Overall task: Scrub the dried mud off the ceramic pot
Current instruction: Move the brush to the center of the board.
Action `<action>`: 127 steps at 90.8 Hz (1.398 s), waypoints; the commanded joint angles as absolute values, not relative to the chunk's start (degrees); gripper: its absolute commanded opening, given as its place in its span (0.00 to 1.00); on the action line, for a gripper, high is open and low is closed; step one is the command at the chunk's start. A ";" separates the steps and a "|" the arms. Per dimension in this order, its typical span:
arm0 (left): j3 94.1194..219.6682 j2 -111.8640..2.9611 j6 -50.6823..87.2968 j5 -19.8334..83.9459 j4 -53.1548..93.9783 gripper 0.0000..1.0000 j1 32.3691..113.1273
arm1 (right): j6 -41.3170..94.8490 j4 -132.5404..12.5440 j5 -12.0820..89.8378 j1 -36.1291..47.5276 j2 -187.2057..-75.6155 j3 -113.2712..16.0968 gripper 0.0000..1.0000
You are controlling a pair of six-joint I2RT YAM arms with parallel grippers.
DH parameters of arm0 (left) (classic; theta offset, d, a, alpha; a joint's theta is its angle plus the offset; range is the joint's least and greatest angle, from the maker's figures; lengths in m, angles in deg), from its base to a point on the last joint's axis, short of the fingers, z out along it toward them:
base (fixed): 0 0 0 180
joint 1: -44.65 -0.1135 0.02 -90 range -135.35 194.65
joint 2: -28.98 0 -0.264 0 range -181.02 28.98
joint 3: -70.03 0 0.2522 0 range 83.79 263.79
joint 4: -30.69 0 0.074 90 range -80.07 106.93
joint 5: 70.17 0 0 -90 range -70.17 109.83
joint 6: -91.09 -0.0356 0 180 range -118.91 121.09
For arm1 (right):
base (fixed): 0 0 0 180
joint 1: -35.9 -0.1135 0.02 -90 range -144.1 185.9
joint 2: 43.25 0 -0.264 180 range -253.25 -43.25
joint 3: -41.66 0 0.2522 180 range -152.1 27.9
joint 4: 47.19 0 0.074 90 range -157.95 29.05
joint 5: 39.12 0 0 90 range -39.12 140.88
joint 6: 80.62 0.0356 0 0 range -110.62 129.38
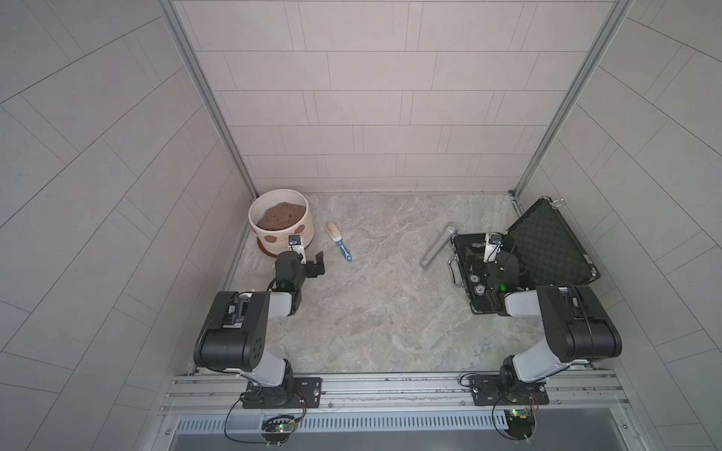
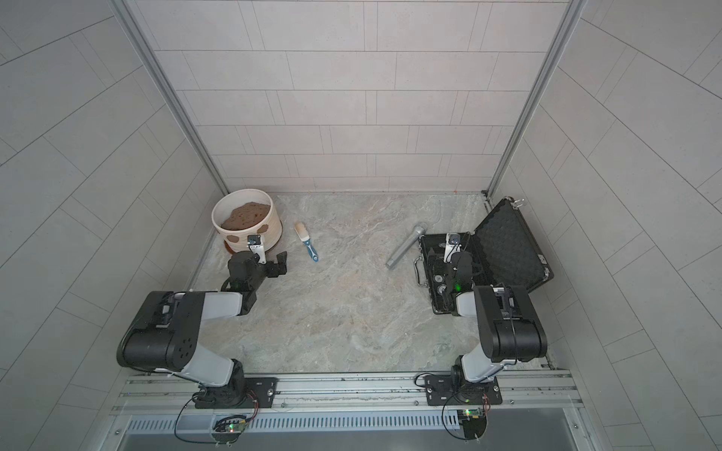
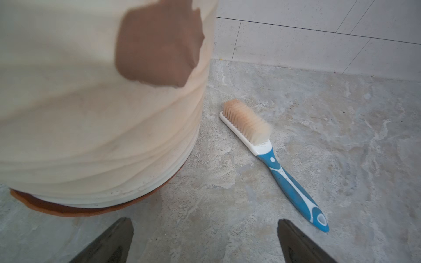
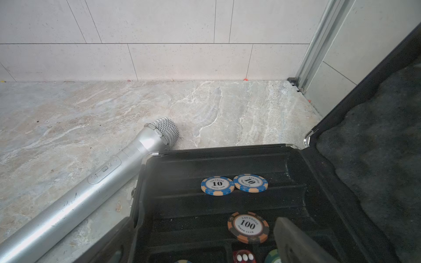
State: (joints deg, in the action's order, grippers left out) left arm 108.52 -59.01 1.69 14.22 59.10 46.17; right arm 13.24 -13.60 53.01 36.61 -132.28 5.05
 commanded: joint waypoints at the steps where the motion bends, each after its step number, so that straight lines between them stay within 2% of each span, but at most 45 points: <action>1: 109.37 -58.83 1.79 14.25 59.03 1.00 46.15 | 13.22 -13.68 52.69 36.42 -131.22 4.88 1.00; 46: 108.79 -57.95 1.94 13.72 59.57 1.00 46.15 | 12.91 -13.67 51.92 36.43 -129.97 5.18 1.00; 71: 108.48 -53.31 1.59 15.24 55.93 1.00 46.15 | 13.43 -25.56 51.40 36.43 -121.78 3.13 1.00; 79: 110.97 -50.86 1.27 17.49 48.68 1.00 46.17 | 14.58 -34.89 52.07 36.41 -118.28 0.17 1.00; 92: 118.51 -48.38 -0.53 26.27 28.50 1.00 46.14 | 20.08 -48.27 54.93 36.43 -112.41 -5.03 1.00; 105: 121.66 -45.40 -3.81 31.97 15.63 1.00 46.23 | 41.45 -73.21 73.37 36.55 -111.55 -15.63 1.00; 110: 123.11 -44.90 -6.18 33.10 10.64 1.00 46.17 | 48.97 -79.99 77.26 37.23 -111.97 -17.86 1.00; 127: 128.71 -42.73 -14.07 37.70 -7.05 1.00 46.19 | 46.56 -83.71 65.22 39.23 -110.60 -21.26 1.00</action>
State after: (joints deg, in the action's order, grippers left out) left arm 125.15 -44.91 -6.86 31.88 10.76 46.17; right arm 43.03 -72.52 68.59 38.91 -111.82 -18.82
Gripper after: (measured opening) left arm 0.999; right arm 0.999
